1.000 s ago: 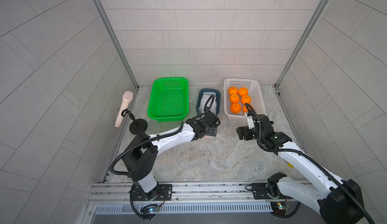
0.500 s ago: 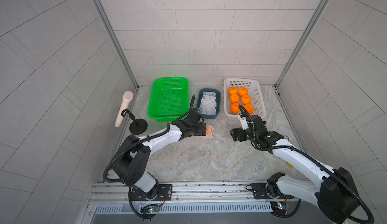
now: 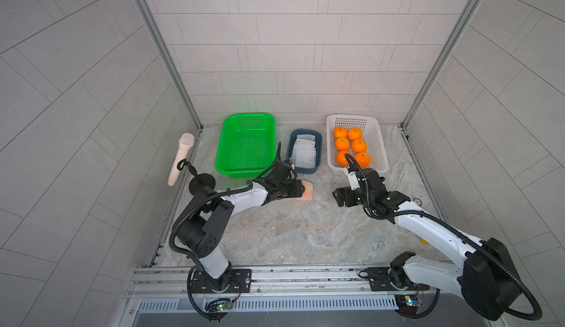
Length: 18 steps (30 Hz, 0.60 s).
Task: Remove foam nets from oranges
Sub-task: Remove the foam net from the orange.
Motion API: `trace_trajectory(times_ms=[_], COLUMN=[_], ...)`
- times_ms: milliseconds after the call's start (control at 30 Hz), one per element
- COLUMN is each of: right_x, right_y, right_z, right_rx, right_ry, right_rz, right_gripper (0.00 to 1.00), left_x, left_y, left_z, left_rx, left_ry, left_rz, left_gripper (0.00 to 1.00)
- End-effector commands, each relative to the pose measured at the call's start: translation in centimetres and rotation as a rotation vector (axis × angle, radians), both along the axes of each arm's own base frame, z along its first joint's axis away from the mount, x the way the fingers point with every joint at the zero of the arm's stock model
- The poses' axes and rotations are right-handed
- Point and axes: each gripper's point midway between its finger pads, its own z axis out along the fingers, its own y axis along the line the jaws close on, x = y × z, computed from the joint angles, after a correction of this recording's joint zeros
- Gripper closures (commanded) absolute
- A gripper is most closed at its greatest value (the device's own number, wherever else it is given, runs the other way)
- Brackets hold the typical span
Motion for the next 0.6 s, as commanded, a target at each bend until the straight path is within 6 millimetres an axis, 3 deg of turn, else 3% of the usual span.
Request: trace_trajectory(times_ms=[0, 567], right_x=[0.3, 2.0], right_y=[0.4, 3.3], right_z=[0.2, -0.3], right_rx=[0.01, 0.114], right_ry=[-0.003, -0.001], right_rz=[-0.003, -0.009], right_gripper=[0.1, 0.14], left_x=[-0.2, -0.4], left_y=[0.4, 2.4], left_z=[0.0, -0.5], left_rx=[-0.007, 0.017], left_ry=[0.0, 0.009], left_rz=[0.004, 0.025], left_gripper=[0.5, 0.82])
